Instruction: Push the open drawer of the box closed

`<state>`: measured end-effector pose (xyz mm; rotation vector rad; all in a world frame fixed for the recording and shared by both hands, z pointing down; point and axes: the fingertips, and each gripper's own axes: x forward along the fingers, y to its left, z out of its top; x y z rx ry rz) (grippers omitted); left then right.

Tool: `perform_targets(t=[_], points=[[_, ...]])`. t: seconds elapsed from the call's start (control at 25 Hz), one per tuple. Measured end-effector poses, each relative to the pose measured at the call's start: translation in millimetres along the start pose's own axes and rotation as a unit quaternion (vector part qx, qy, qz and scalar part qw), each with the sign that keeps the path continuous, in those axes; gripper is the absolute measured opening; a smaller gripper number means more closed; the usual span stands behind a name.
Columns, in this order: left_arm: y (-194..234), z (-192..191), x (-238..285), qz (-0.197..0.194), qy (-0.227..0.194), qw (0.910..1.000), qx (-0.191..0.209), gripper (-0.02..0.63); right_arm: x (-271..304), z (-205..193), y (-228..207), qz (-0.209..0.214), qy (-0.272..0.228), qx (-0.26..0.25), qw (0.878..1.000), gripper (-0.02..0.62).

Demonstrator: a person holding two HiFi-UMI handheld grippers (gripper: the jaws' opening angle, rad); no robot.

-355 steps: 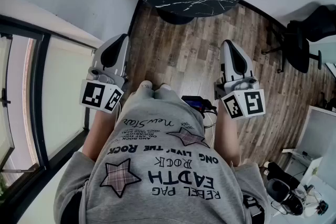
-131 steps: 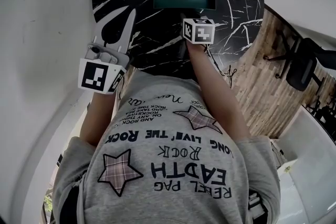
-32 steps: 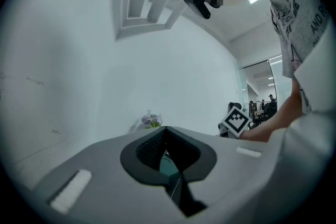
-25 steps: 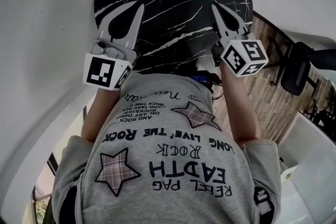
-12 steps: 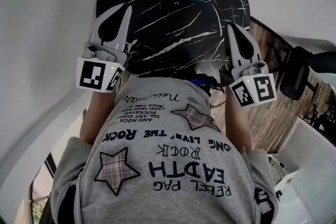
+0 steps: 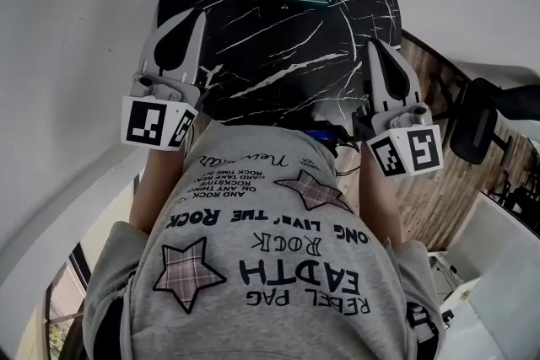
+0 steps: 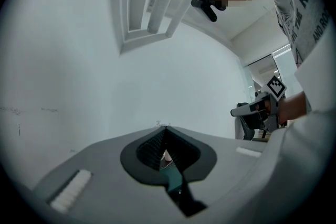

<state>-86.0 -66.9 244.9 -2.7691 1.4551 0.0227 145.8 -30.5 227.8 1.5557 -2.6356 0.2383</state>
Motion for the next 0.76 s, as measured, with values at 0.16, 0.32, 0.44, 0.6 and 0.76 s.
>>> perform_targets(t=[0.16, 0.32, 0.44, 0.6, 0.76], points=[[-0.3, -0.6, -2.4, 0.001, 0.001, 1.0, 0.0, 0.005, -0.3, -0.7, 0.7, 0.0, -0.004, 0.002, 1.0, 0.012], [-1.0, -1.2, -4.5, 0.002, 0.001, 1.0, -0.001, 0.005, -1.5, -1.2, 0.3, -0.002, -0.005, 0.0, 1.0, 0.012], [-2.3, -0.1, -4.3, 0.0, 0.001, 1.0, 0.0, 0.005, -3.1, 0.1, -0.1, -0.004, -0.006, 0.003, 1.0, 0.012], [-2.7, -0.3, -4.9, -0.001, 0.0, 1.0, -0.002, 0.006, -4.4, -0.1, 2.1, -0.004, -0.007, 0.005, 1.0, 0.012], [-2.7, -1.4, -6.0, -0.002, 0.0, 1.0, -0.003, 0.005, -5.2, -1.1, 4.5, -0.004, -0.006, 0.006, 1.0, 0.012]])
